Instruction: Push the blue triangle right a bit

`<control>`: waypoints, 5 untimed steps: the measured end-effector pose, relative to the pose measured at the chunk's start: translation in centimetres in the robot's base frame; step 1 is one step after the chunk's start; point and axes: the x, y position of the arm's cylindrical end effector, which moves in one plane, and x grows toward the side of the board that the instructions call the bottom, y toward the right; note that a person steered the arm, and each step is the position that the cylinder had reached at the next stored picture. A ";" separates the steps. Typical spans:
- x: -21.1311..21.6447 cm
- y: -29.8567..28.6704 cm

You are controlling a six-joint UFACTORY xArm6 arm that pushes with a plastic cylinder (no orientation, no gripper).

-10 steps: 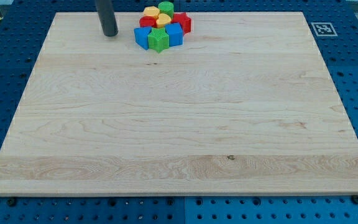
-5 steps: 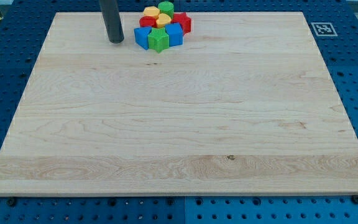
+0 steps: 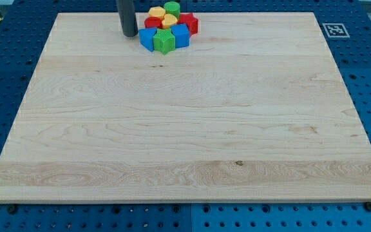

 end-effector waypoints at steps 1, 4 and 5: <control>1.4 1.3; 3.8 3.2; 6.9 4.4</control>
